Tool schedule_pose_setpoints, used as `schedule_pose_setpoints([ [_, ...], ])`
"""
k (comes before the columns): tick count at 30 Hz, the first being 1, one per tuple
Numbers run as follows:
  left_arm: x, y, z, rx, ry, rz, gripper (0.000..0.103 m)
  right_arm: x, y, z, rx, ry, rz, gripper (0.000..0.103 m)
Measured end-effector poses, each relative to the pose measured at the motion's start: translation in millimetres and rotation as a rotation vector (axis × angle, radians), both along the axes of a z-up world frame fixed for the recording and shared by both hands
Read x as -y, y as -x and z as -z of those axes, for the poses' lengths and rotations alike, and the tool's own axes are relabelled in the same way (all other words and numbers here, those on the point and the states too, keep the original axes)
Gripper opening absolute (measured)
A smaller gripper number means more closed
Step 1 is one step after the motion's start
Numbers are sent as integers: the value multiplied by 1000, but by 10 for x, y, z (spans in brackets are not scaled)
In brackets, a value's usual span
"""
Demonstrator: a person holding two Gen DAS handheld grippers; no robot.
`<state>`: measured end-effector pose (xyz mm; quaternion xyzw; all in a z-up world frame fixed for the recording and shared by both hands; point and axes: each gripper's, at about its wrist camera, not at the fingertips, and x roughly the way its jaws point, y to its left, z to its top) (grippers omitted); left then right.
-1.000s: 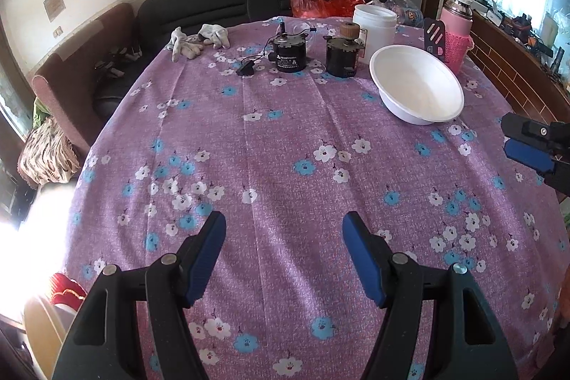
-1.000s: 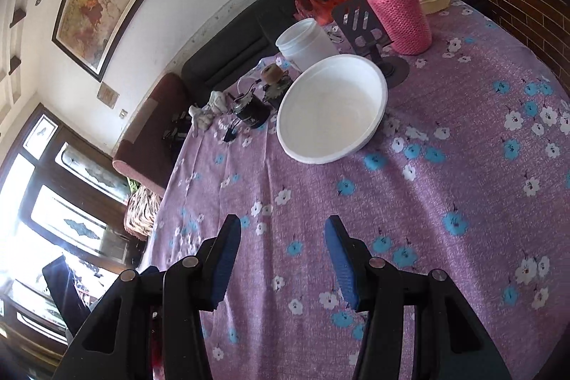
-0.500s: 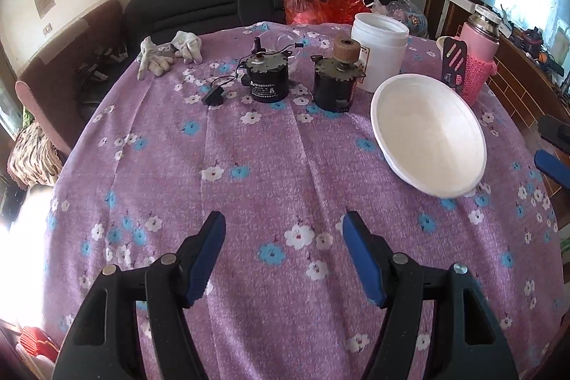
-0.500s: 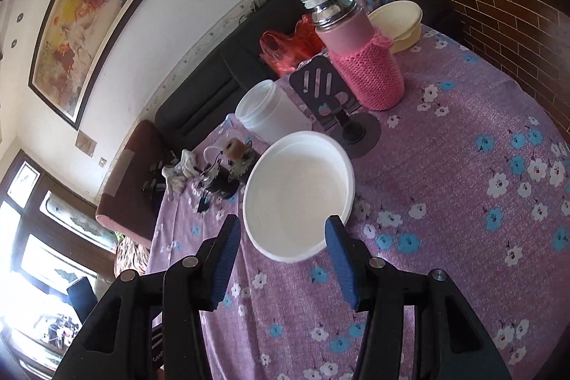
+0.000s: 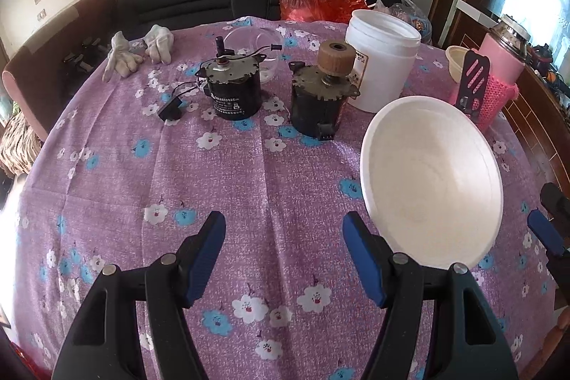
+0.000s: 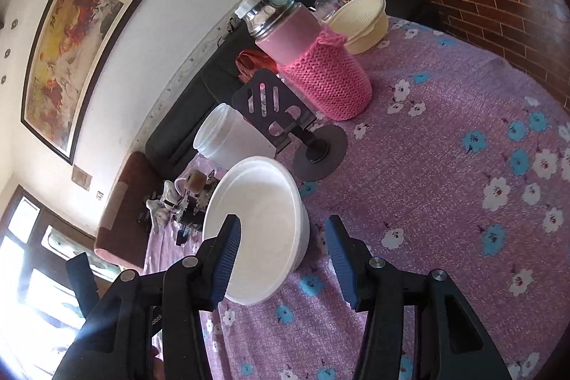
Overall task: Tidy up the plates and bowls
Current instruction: 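Move both tools toward the large white bowl beside the pink thermos, then close the right tool on the white bowl rim while the left tool approaches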
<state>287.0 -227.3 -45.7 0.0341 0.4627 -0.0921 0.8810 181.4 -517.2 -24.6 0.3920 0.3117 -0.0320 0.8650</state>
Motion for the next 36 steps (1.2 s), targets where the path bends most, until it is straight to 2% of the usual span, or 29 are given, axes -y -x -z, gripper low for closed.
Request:
schedule_pose_setpoints([
  [9,42,-123,146,-10,-9,3,67,-46,-129,189,28,-1,-3,56],
  [19,62,-170,266,-29,-18,12,67,-88,-271,360,-24,-4,-7,57],
  [23,67,-172,281,-32,-28,14,67,-71,-325,474,-50,-41,-14,58],
  [32,68,-175,292,-38,-25,16,67,44,-285,579,-43,-140,21,58],
  [34,56,-184,288,-38,-21,13,67,51,-269,586,-44,-145,26,55],
  [36,41,-188,277,-35,-16,11,67,51,-254,577,-41,-149,29,46],
])
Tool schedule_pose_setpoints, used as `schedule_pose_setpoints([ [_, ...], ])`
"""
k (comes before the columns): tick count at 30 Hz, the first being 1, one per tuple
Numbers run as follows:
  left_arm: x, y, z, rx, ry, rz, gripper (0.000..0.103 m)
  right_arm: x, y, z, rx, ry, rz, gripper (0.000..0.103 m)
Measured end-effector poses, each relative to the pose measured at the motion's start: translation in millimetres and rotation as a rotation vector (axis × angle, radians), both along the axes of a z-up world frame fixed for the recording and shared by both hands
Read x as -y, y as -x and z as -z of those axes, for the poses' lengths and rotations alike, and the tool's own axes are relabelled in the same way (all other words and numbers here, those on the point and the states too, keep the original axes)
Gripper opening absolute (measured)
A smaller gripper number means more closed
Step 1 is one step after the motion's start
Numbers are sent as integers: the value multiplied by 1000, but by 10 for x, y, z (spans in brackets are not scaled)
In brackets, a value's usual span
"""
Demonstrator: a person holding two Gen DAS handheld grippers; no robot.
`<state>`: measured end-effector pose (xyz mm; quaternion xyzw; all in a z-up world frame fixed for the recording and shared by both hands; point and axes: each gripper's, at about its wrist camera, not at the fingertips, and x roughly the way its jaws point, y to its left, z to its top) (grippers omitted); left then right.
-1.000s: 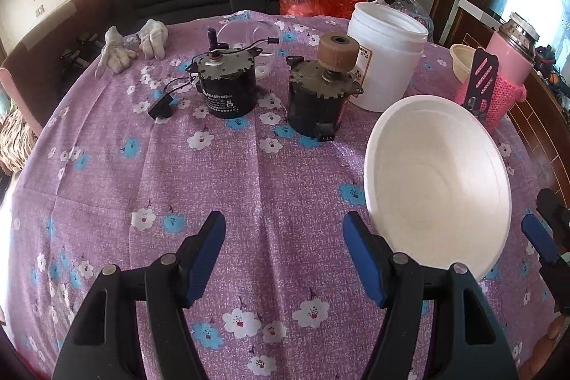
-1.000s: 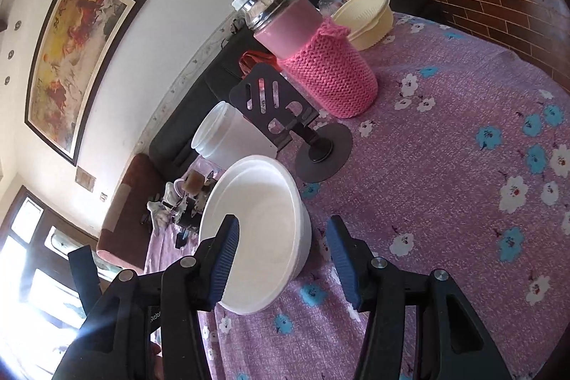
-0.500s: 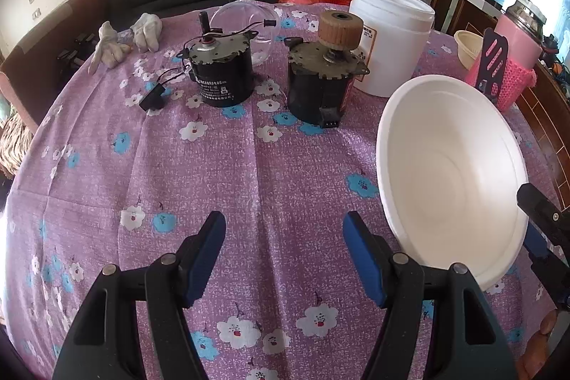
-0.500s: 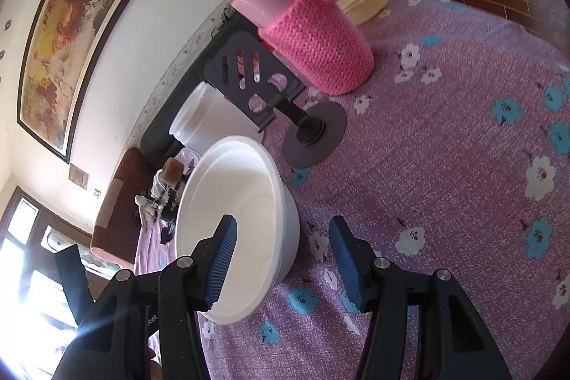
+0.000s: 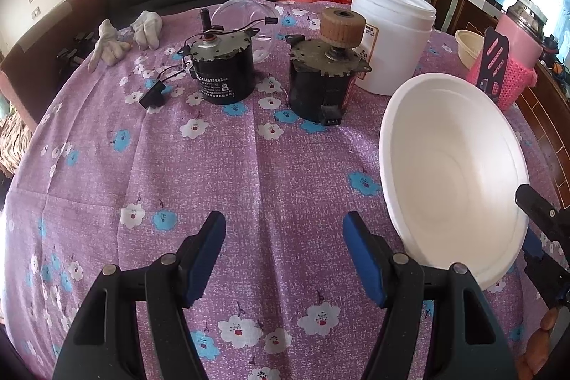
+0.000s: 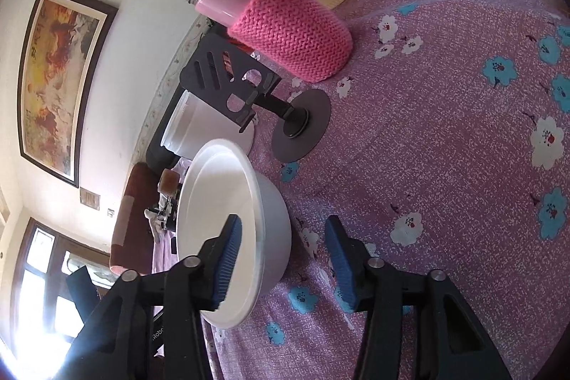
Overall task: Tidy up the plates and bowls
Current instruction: 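Close the right tool on the white bowl rim while the left tool approaches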
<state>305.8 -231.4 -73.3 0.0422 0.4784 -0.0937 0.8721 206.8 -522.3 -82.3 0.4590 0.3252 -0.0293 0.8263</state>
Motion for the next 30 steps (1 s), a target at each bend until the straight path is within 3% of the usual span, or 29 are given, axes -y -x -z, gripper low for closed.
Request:
schedule_pose_setpoints([
  [3,2,10,-5,1,1,4,67,-12,20,-25,16,9,3,32],
  [15,55,32,15,-3,-9,19,67,-63,19,-38,11,7,-4,9],
  [21,67,50,-10,1,-3,25,67,-112,21,-60,-7,7,-19,7],
  [30,32,72,-73,8,7,21,67,-80,78,13,-93,-117,-60,7],
])
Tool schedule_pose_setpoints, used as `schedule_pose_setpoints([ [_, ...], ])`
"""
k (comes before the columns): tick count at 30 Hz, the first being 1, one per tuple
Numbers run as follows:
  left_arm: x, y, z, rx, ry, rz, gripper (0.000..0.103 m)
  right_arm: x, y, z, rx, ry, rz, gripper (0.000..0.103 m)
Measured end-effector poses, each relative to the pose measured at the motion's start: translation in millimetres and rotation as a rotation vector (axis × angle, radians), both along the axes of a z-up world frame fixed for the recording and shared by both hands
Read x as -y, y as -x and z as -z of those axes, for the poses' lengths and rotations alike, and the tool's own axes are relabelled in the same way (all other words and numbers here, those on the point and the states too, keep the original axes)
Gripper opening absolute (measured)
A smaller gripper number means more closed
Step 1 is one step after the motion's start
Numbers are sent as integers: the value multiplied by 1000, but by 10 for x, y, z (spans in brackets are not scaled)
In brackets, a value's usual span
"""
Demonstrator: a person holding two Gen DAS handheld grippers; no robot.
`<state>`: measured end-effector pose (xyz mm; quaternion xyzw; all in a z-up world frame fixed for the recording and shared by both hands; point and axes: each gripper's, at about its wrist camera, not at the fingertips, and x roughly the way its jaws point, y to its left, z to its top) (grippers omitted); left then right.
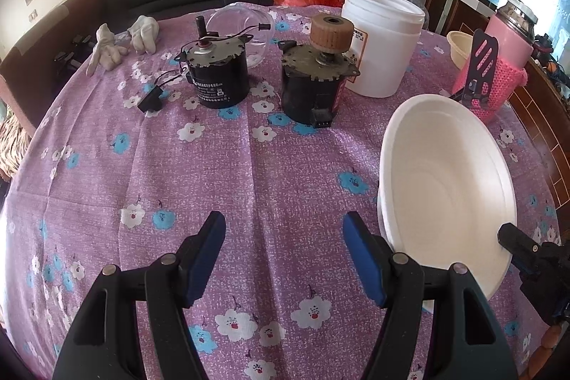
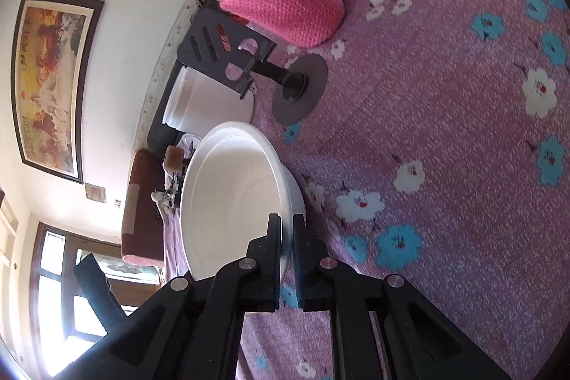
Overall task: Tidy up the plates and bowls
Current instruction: 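Close the right tool on the white bowl rim while the left tool approaches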
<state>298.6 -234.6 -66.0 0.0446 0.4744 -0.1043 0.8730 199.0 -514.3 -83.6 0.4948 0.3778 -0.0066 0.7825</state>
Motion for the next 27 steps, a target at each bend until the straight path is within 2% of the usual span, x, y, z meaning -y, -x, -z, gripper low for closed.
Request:
schedule_pose_setpoints([
  [3,7,11,-6,1,0,8,68,21,21,25,-30,-33,-23,7],
  [8,29,23,-1,-1,-2,15,67,38,44,21,-71,-22,-54,7],
  [21,19,10,15,-32,22,22,68,102,56,56,-73,-21,-53,7],
  [27,-38,-30,13,-83,88,32,67,119,65,67,-78,-28,-53,7],
])
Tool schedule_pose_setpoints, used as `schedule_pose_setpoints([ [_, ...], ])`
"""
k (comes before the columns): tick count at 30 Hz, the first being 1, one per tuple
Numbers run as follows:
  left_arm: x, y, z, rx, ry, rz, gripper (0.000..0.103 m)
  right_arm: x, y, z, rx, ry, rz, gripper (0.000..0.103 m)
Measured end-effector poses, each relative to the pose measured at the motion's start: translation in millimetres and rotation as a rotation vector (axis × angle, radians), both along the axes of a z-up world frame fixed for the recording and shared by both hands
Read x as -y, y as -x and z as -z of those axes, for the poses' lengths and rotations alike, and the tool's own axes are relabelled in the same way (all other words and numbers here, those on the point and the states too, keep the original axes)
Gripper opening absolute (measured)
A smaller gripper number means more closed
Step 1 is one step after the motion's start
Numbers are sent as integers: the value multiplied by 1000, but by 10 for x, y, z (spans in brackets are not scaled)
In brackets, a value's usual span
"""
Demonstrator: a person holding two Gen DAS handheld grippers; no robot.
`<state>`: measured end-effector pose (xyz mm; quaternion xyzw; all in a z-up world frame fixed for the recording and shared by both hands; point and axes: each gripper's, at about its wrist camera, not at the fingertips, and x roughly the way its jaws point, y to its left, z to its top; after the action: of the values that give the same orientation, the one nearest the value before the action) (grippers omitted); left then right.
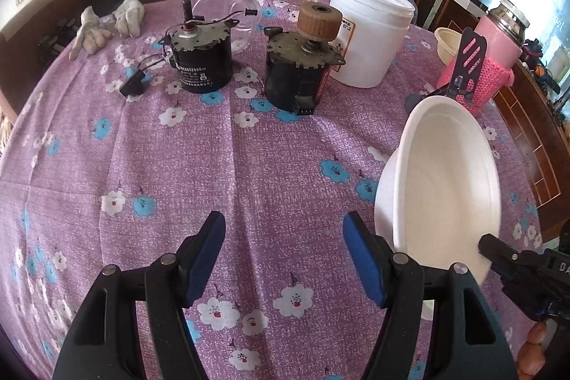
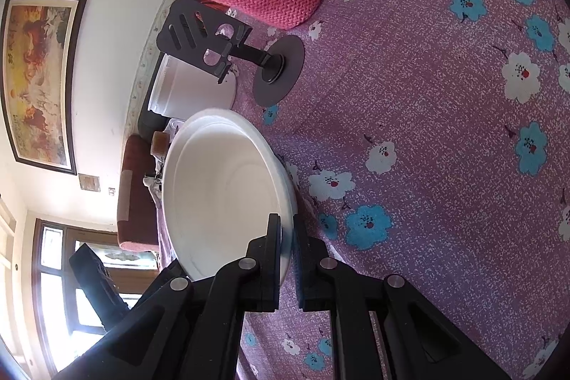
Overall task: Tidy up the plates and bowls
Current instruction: 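Close the right tool on the white bowl rim while the left tool approaches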
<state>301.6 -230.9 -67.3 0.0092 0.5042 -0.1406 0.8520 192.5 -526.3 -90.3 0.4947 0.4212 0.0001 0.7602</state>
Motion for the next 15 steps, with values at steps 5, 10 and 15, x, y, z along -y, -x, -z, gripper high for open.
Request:
schedule_pose_setpoints([
  [5,-34,-23,15,-13,21,-12,68,-26,-21,0,-1,-4,-9,7],
  [10,-36,-46,86,-17,3,-33,68,-71,-23,-45,10,5,-17,7],
  [15,-5,-27,87,8,-20,-14,51,-108,-37,-55,14,4,-21,7],
])
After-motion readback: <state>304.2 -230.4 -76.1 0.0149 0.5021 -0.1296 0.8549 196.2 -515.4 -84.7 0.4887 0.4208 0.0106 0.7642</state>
